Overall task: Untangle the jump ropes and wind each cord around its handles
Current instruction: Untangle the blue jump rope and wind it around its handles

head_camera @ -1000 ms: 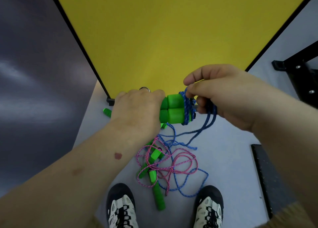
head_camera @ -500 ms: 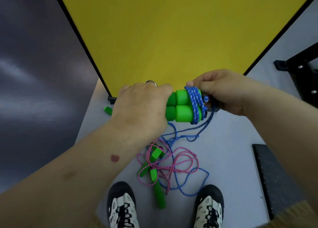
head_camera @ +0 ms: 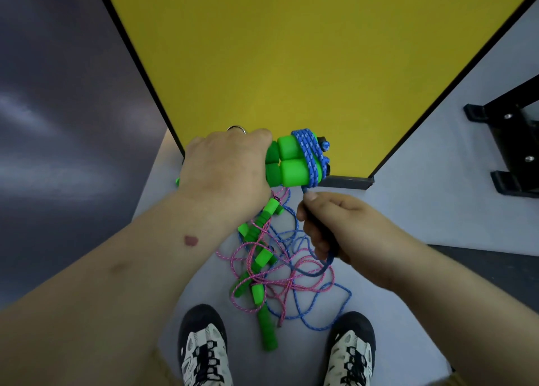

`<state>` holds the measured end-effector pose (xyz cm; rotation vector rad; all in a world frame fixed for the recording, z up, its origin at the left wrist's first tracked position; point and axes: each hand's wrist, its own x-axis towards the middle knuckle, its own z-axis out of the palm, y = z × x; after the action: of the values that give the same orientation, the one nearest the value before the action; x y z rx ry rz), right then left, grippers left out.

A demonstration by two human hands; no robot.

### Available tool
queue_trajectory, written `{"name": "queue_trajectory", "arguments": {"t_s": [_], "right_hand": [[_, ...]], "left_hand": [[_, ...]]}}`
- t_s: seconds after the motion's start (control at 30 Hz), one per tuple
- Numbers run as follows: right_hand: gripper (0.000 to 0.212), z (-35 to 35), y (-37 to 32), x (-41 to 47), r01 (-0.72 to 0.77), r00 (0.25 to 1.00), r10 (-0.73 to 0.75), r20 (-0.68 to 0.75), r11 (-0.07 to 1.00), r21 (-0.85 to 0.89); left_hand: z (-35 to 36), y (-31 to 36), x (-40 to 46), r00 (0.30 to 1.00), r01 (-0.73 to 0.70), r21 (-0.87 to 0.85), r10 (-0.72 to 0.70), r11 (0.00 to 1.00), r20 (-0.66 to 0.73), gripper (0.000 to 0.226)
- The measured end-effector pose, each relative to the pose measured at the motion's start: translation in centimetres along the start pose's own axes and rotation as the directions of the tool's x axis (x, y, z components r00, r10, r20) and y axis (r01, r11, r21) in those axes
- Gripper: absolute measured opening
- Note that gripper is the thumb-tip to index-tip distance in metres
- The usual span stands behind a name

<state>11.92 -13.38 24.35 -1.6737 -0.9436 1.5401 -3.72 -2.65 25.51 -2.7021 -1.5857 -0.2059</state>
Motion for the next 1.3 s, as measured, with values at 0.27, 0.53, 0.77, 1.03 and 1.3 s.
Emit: {"name": "queue_trajectory", "arguments": {"t_s": [0.27, 0.53, 0.77, 1.03, 1.3], "right_hand": [[0.03, -0.6, -2.2, -1.8, -0.002, 1.0, 0.005, 0.011, 0.963, -0.269], [0.035, -2.9, -7.0, -0.9, 0.044, 0.994, -0.091, -0.056, 0.824, -0.564], [0.037, -4.3, -9.1, 0.9, 0.118, 0.962, -0.256, -0.09, 0.694, -0.71], [0.035, -5.9, -8.6, 3.7, 0.219, 0.965, -0.262, -0.032, 0.863, -0.455], [0.031, -5.4, -4.9, 4.6, 0.111, 0.994, -0.111, 0.01, 0.971, -0.214]], "left_hand": [[0.4, 0.5, -0.3, 0.999, -0.03, 0.047, 0.031, 0.998, -0.029, 0.034], [0.0, 0.8, -0.7, 0.997, -0.069, 0.08, 0.068, 0.994, 0.02, 0.034], [-0.9, 1.5, -0.9, 0.992, -0.125, 0.087, 0.125, 0.988, 0.008, 0.035], [-1.4, 1.6, -1.1, 0.984, -0.171, 0.095, 0.175, 0.981, -0.037, 0.034], [-1.4, 1.4, -0.8, 0.981, -0.155, 0.003, 0.154, 0.988, -0.122, 0.035]]}}
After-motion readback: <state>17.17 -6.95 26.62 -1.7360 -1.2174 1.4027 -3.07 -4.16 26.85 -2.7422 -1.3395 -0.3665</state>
